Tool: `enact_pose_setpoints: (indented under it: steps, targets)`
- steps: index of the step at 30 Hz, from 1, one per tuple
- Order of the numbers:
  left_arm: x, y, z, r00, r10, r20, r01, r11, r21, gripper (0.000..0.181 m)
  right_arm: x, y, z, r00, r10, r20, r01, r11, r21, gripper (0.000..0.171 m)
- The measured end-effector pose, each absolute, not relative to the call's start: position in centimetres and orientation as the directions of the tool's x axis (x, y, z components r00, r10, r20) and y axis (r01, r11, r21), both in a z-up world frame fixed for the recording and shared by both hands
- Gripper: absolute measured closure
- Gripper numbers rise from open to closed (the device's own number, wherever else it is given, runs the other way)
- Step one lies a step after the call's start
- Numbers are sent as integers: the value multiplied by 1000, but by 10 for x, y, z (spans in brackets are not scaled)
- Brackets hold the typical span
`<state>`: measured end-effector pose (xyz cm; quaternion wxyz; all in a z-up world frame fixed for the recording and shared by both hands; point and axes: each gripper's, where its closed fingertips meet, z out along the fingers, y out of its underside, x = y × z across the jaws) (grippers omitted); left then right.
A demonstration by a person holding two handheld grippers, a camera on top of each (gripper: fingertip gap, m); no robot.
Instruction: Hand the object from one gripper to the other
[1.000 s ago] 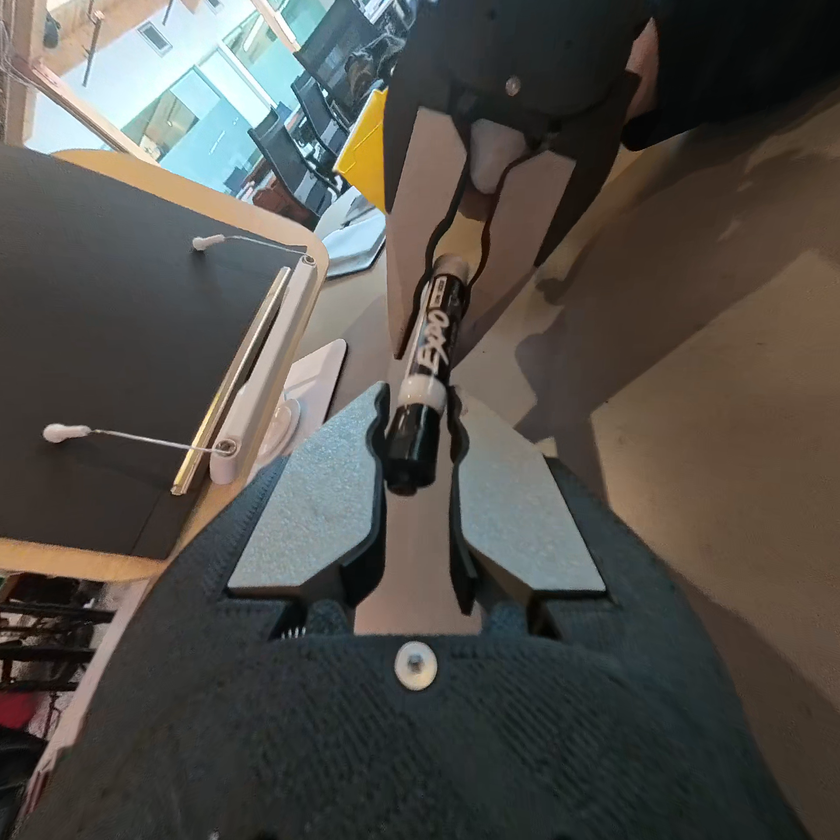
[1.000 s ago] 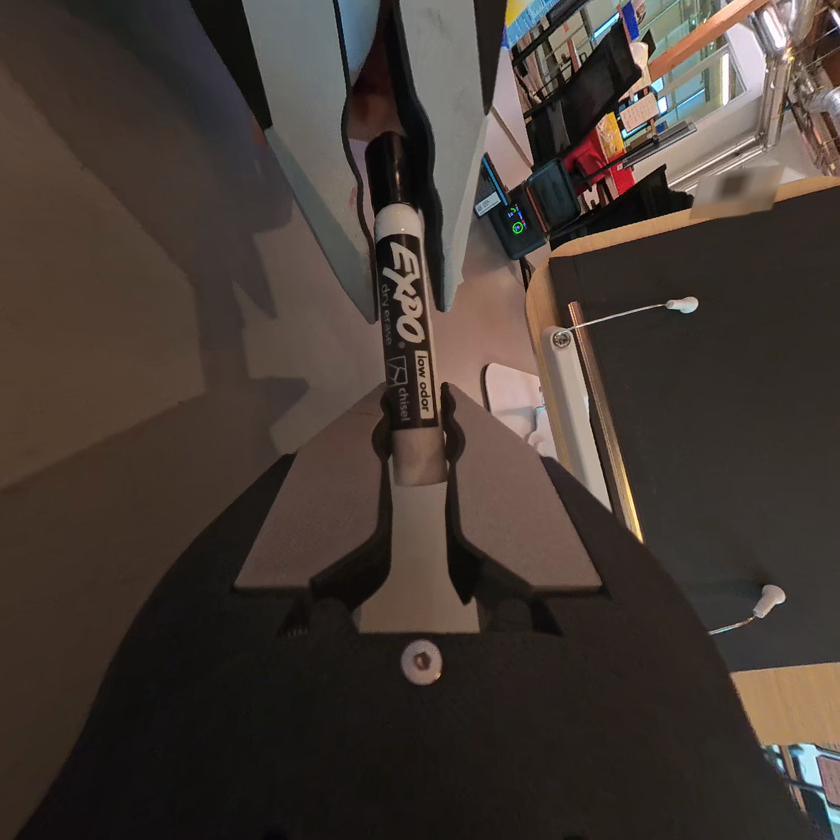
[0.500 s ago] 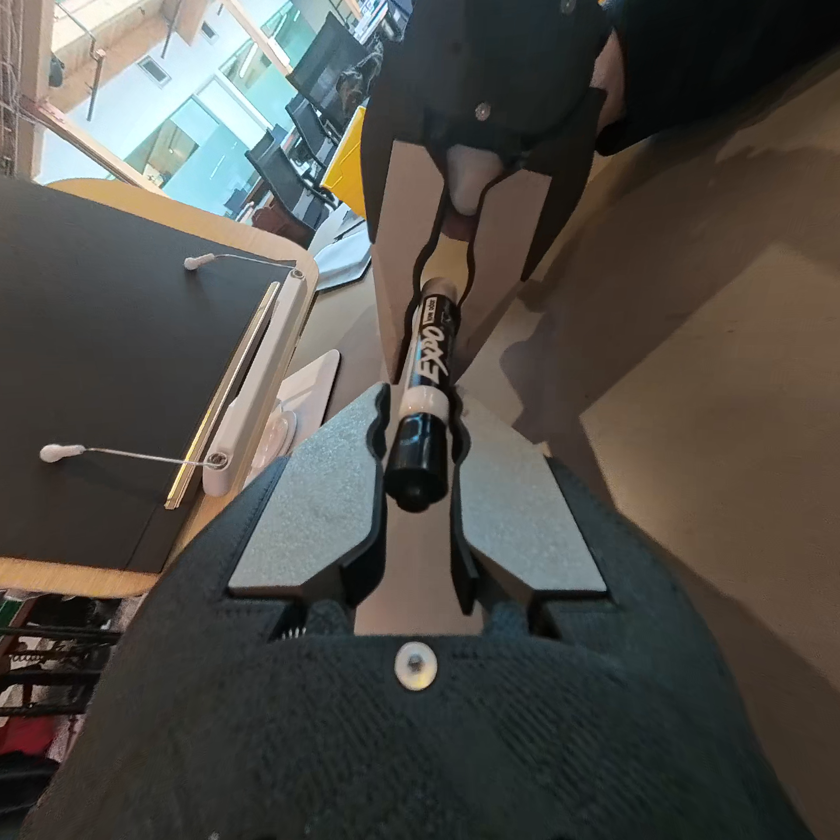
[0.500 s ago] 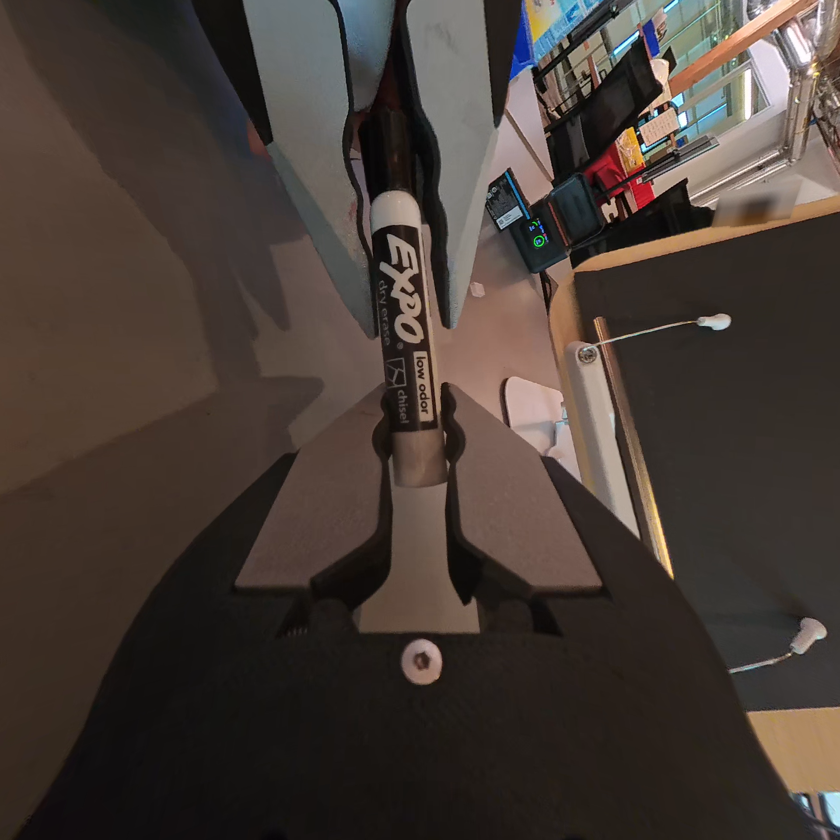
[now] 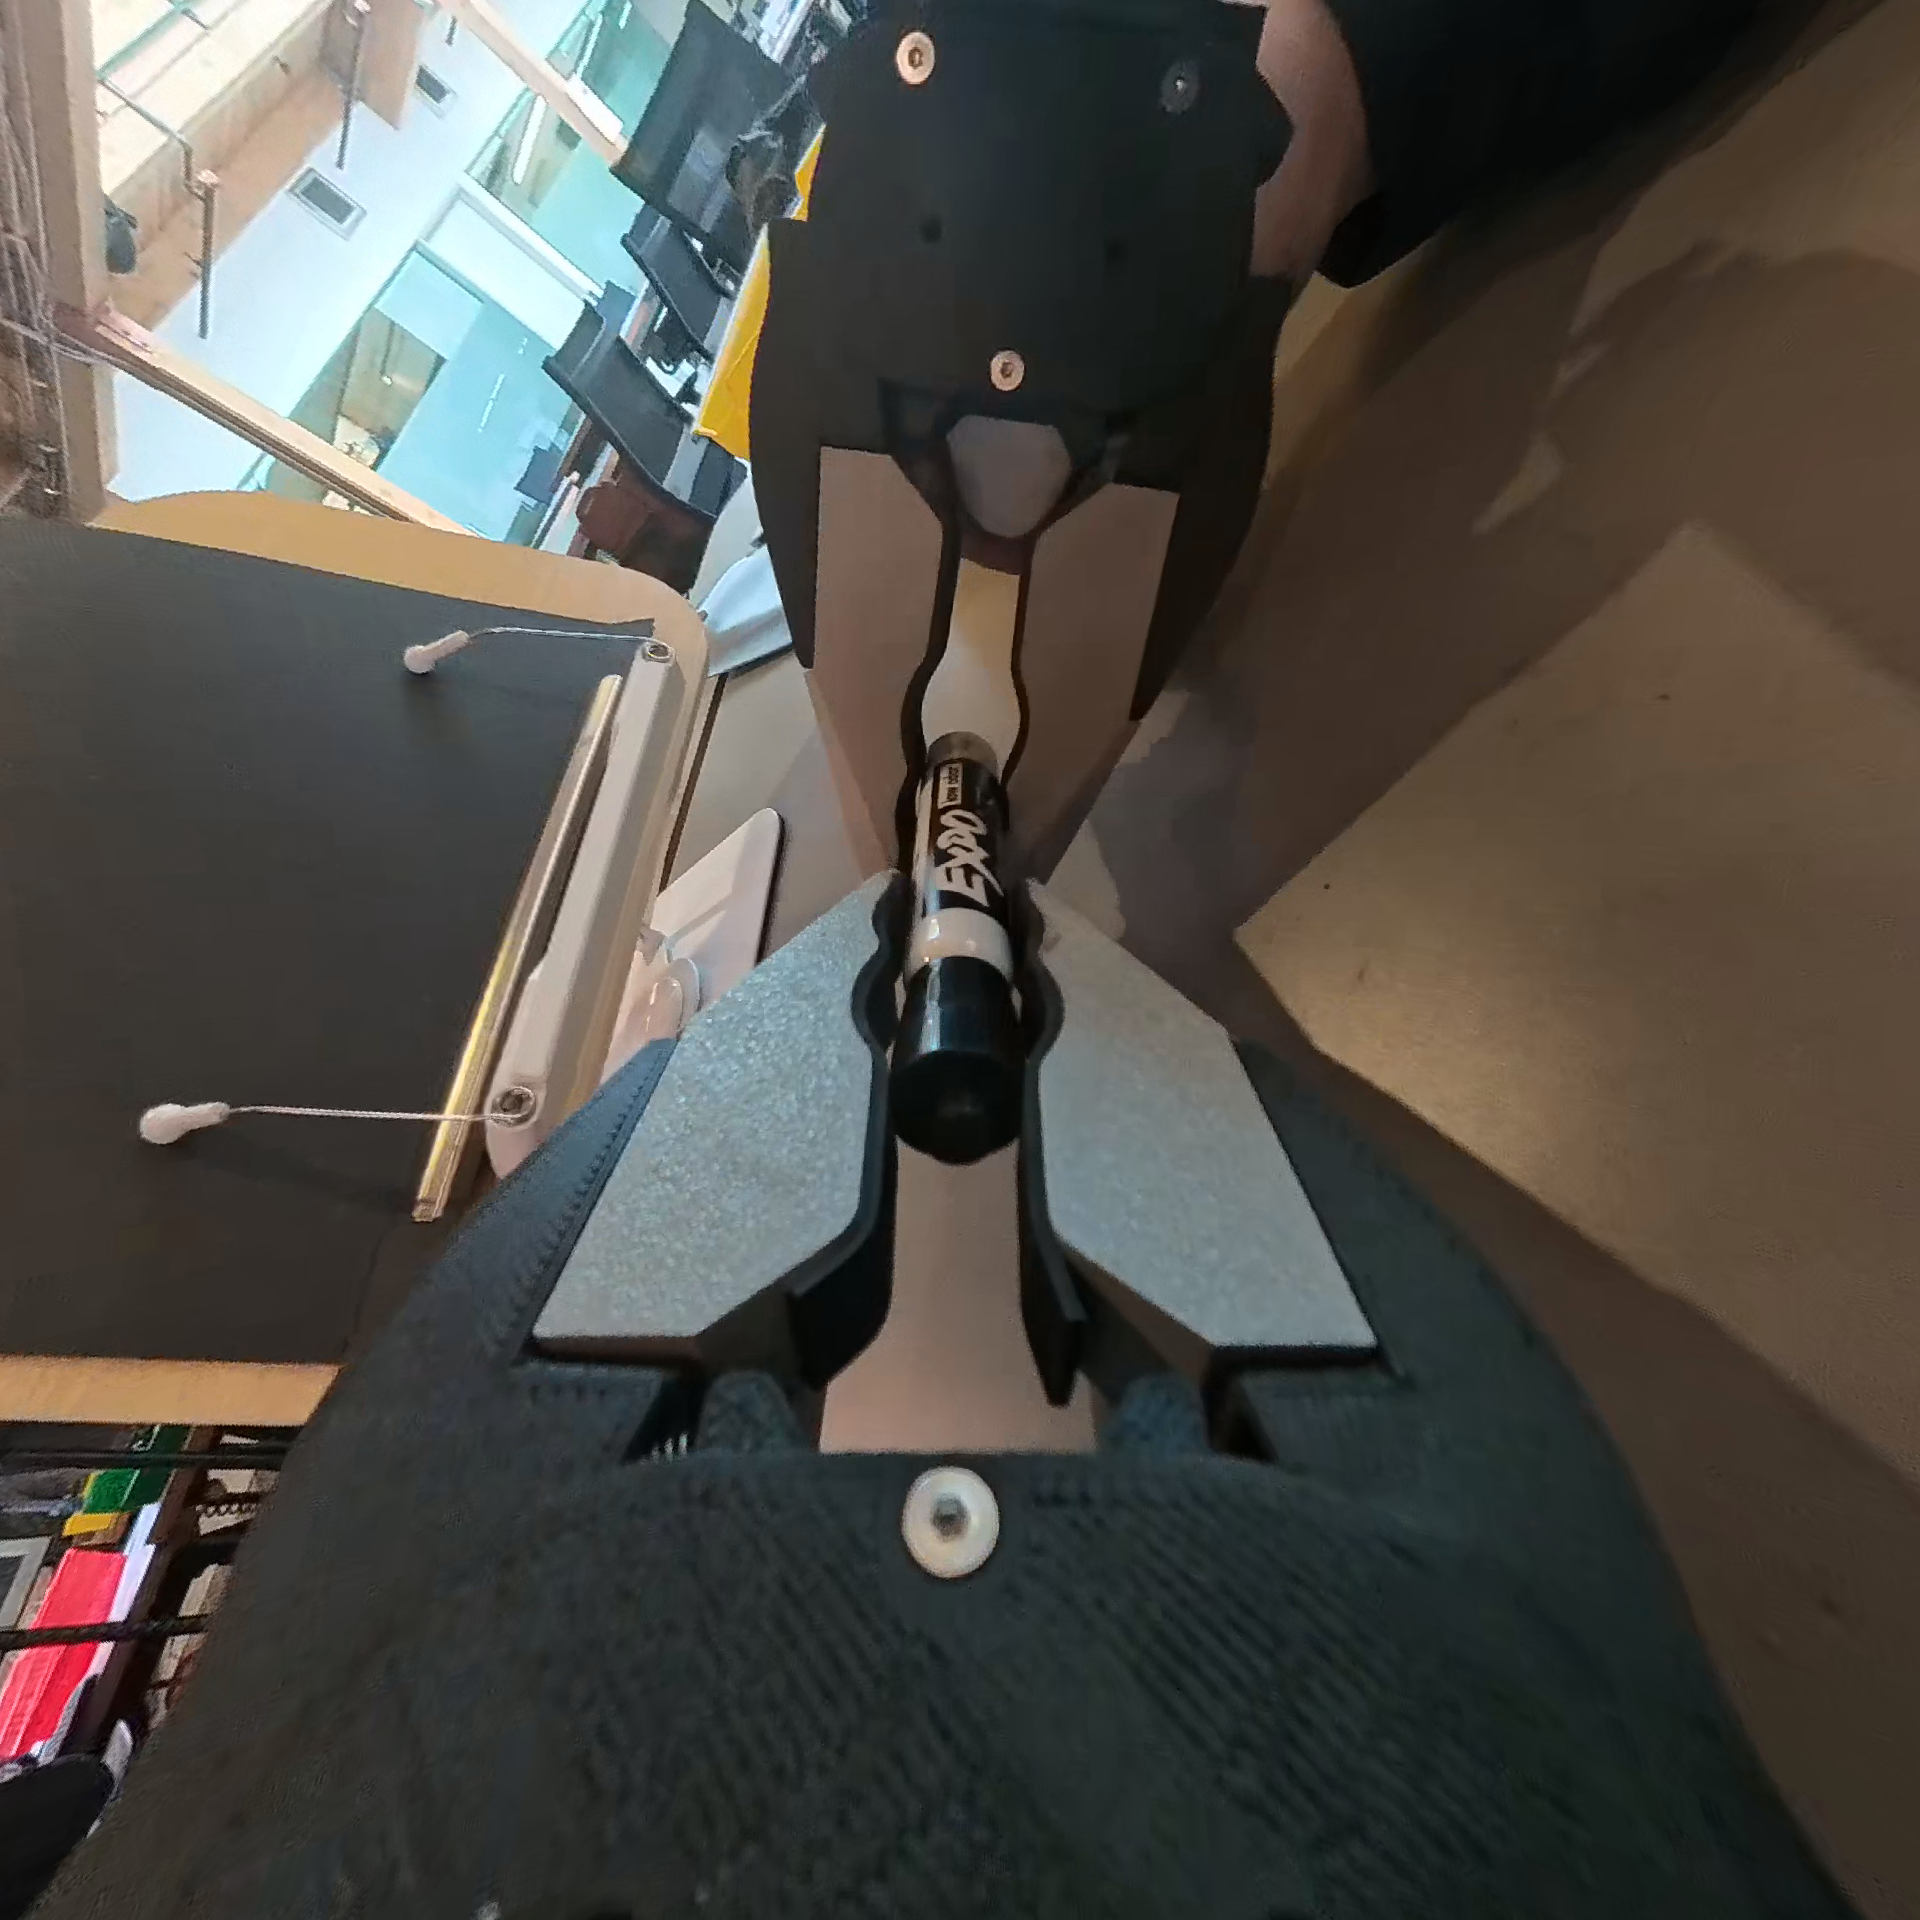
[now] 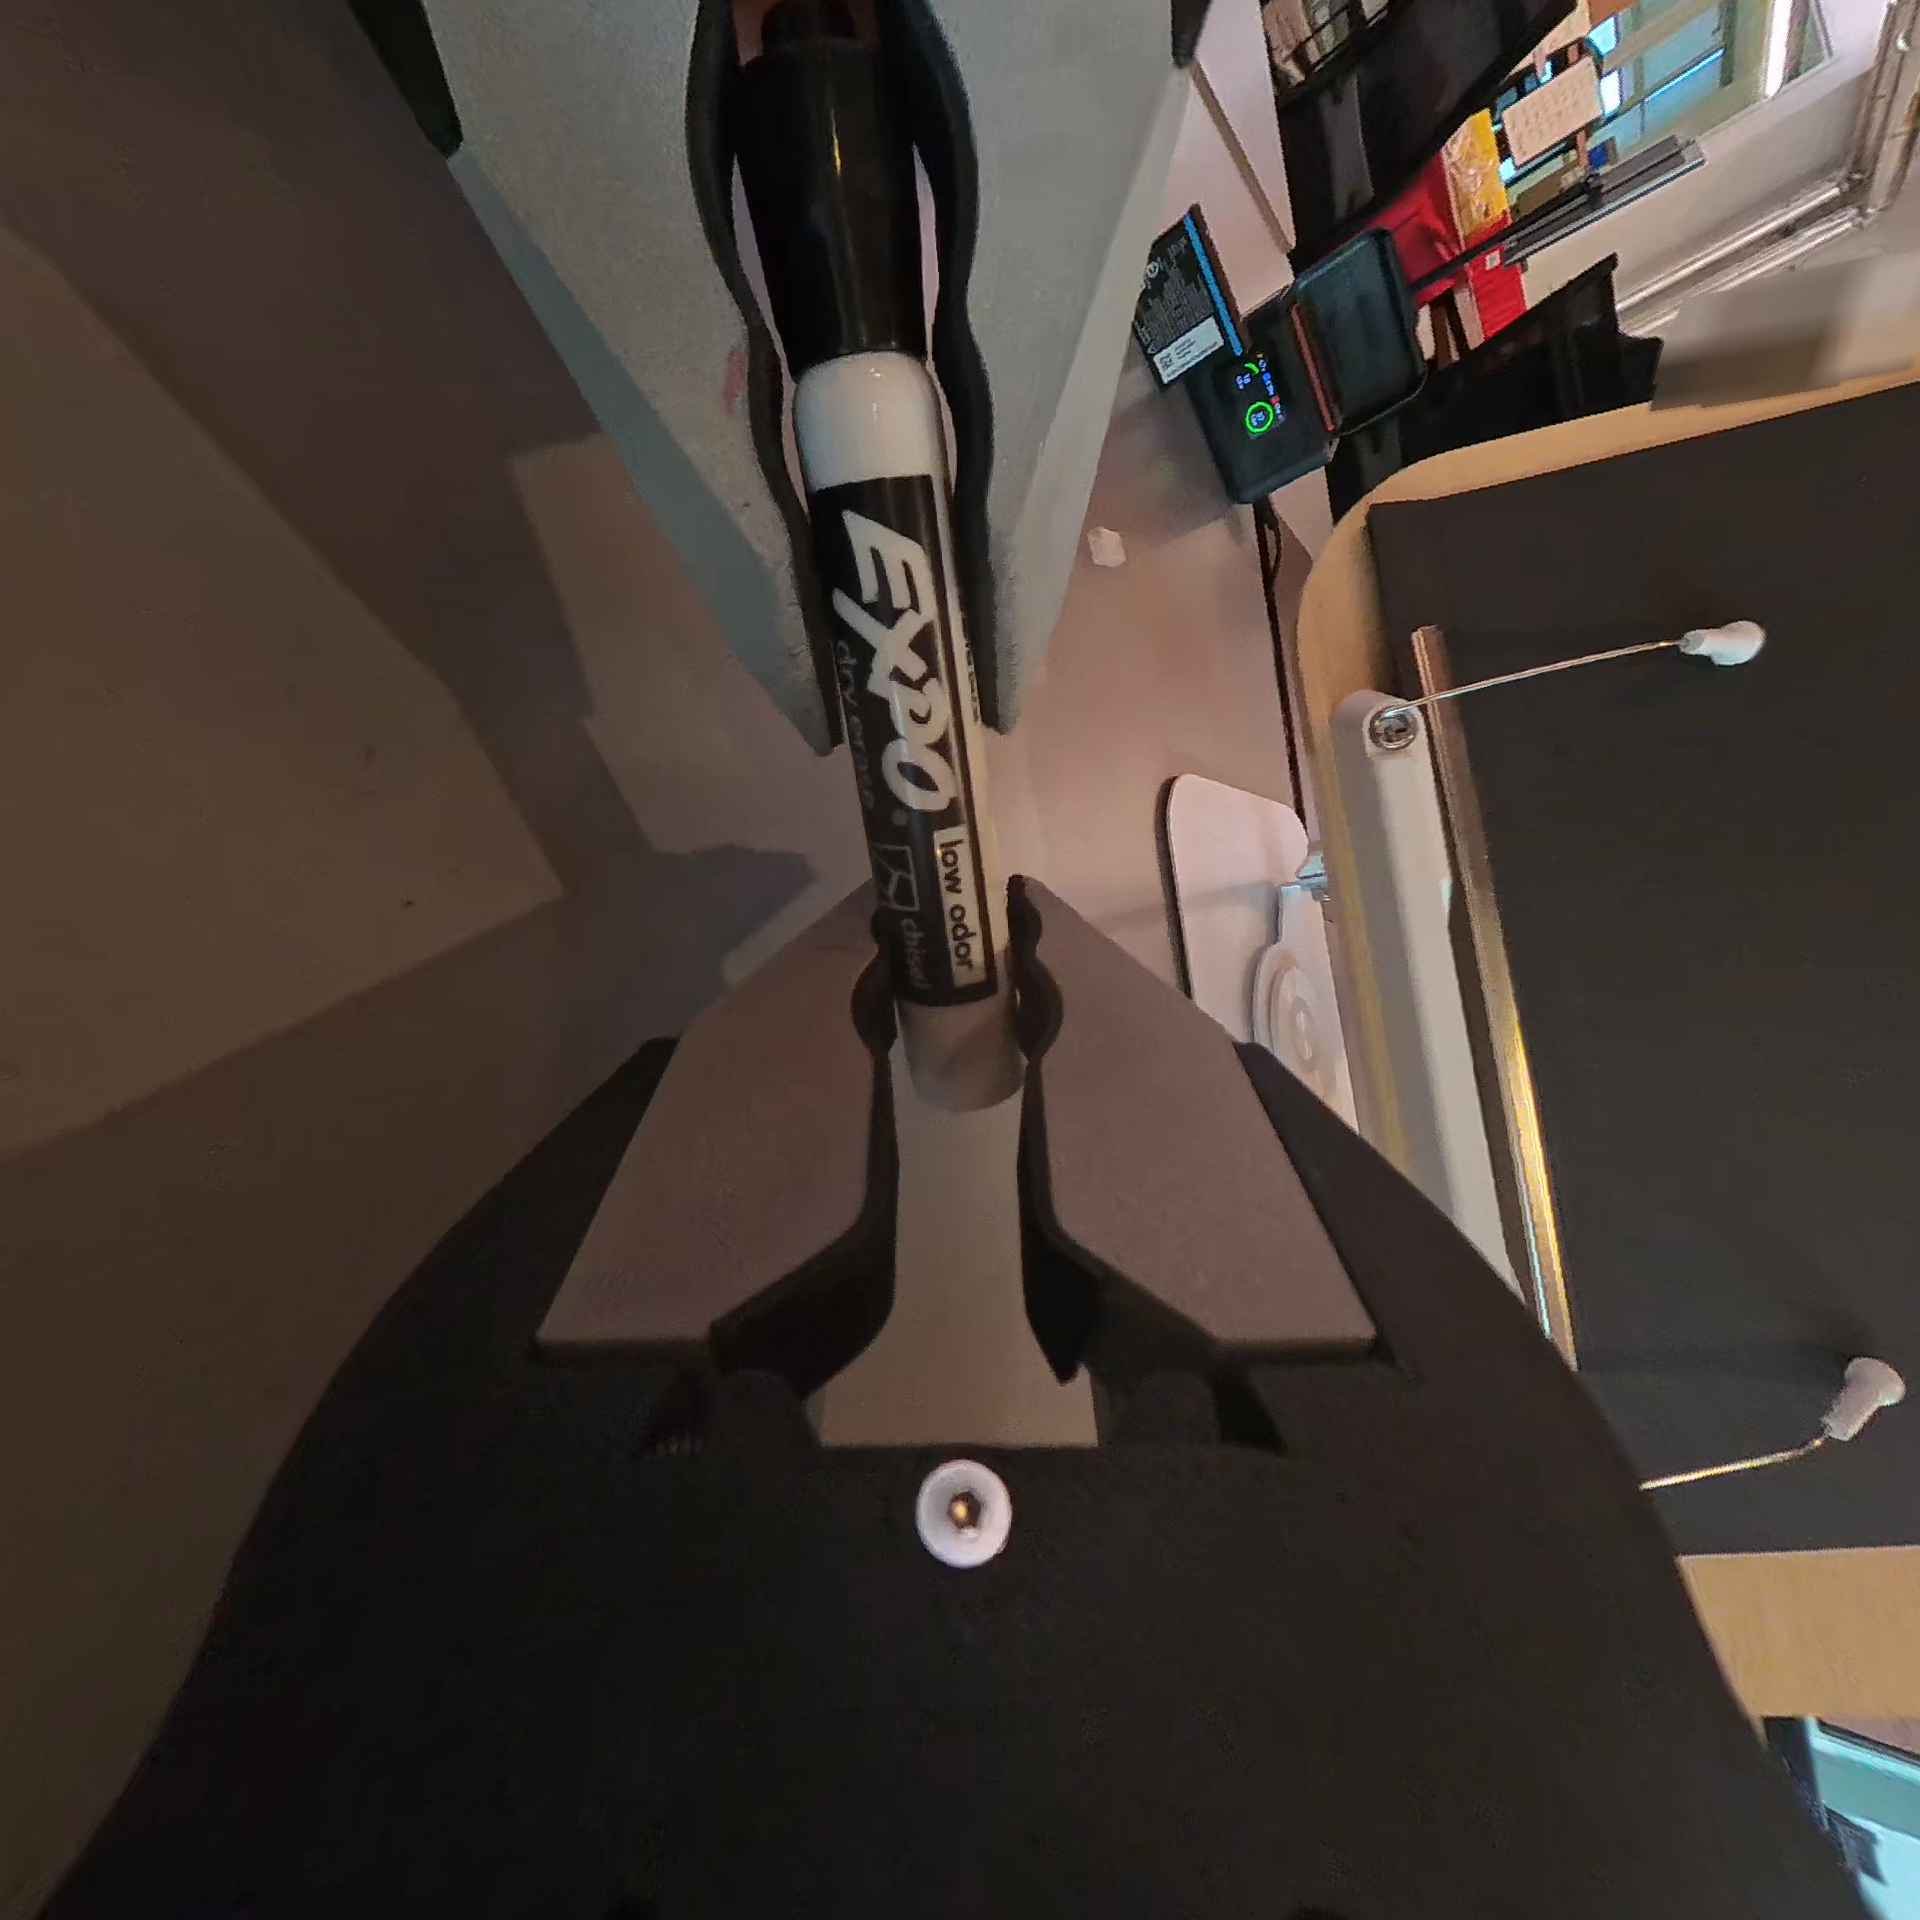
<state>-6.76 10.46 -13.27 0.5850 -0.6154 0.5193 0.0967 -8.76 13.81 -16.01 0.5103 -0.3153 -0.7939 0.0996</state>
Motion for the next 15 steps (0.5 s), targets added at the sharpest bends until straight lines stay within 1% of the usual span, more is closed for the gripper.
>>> enact_pose_setpoints:
  steps: [5,8,12,15]
  targets:
    - [-61,103,-131,445,-532,-721,-736,241,-632,164,-89,139,-167,-288,611,737,415,774,-479,157]
    - [-52,100,-126,456,-541,-707,-705,265,-658,164,-91,136,-173,-306,637,707,413,758,-504,157]
    - [-54,101,-114,502,-507,-700,-675,277,-684,163,-93,130,-169,-301,692,656,391,717,-577,157]
    - [-65,106,-103,578,-459,-674,-639,259,-724,157,-95,125,-166,-295,754,587,383,656,-650,158]
